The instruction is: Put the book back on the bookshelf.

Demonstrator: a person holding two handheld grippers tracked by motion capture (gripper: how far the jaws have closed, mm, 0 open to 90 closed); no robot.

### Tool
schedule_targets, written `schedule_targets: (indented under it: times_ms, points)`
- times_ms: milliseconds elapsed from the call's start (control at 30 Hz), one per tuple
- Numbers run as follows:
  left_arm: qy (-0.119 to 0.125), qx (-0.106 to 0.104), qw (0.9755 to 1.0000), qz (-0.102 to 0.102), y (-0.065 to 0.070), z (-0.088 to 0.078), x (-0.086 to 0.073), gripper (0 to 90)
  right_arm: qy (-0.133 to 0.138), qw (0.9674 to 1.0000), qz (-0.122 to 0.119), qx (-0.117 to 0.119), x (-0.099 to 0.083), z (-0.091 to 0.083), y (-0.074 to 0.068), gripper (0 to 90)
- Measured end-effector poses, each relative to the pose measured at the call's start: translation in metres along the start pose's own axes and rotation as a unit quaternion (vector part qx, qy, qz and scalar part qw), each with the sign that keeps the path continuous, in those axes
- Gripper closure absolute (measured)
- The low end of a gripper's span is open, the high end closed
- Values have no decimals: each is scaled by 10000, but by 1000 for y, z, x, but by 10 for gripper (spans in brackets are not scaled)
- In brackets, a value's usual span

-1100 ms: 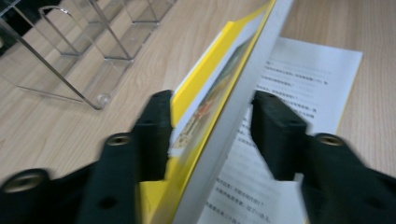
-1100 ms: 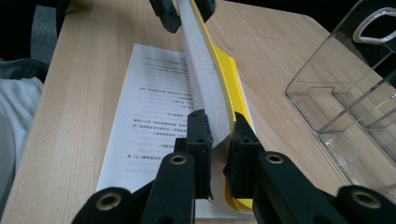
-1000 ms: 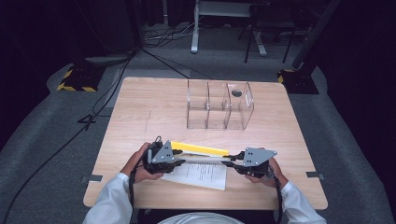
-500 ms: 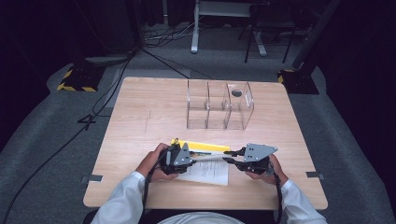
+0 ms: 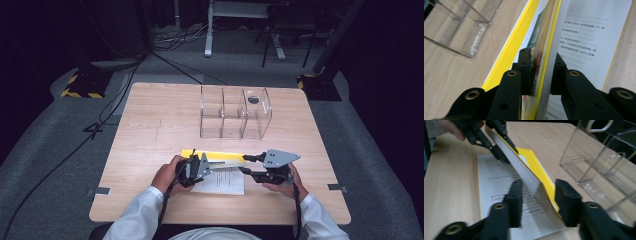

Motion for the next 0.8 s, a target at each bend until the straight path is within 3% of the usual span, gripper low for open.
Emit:
schedule_targets:
  times_ms: [100, 167, 300, 367, 400, 433, 533, 567, 600, 633, 667, 800]
  points:
    - [51, 132, 9999, -12, -2, -2, -2, 782, -36, 9994, 317, -111, -6, -8, 13, 406]
    - [183, 259, 9995, -79, -4, -3, -2, 792, -31, 9975, 688, -142, -17, -17, 25, 369]
    - [499, 506, 9972, -223, -12, -11, -3, 811, -286, 9942, 985, -315, -37, -25, 38, 359]
    - [690, 554, 9952, -429, -18, -17, -4, 814, -515, 9918, 1101, -393, -48, -25, 43, 363]
    - [690, 554, 9952, -429, -18, -17, -4, 815, -603, 9910, 1135, -385, -52, -23, 45, 363]
    - [914, 556, 9923, -619, -23, -23, -6, 815, -666, 9897, 1211, -383, -55, -21, 47, 364]
    - [1180, 470, 9884, -829, -29, -29, -8, 815, -729, 9879, 1336, -289, -60, -13, 49, 376]
    - [1340, 392, 9857, -947, -31, -32, -9, 815, -758, 9879, 1329, -268, -61, -11, 48, 375]
    - [1340, 392, 9857, -947, -31, -32, -9, 815, -794, 9880, 1301, -252, -62, -7, 47, 374]
    - [1475, 316, 9833, -1021, -32, -34, -11, 815, -794, 9880, 1301, -252, -62, -7, 47, 374]
    - [1564, 266, 9813, -1087, -33, -35, -11, 815, -720, 9891, 1279, -112, -60, -1, 44, 373]
    - [1850, 59, 9759, -1155, -33, -38, -11, 815, -434, 9921, 1178, 13, -49, 5, 38, 368]
Point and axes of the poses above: each handheld gripper's, and its own axes: z roughly forward along the jaws, x roughly out of its top, y roughly to its right, the point moved 4 cm from there along z, roughly forward along the jaws, and after that the axes turned 3 degrees about y, right-handed, at the moved point
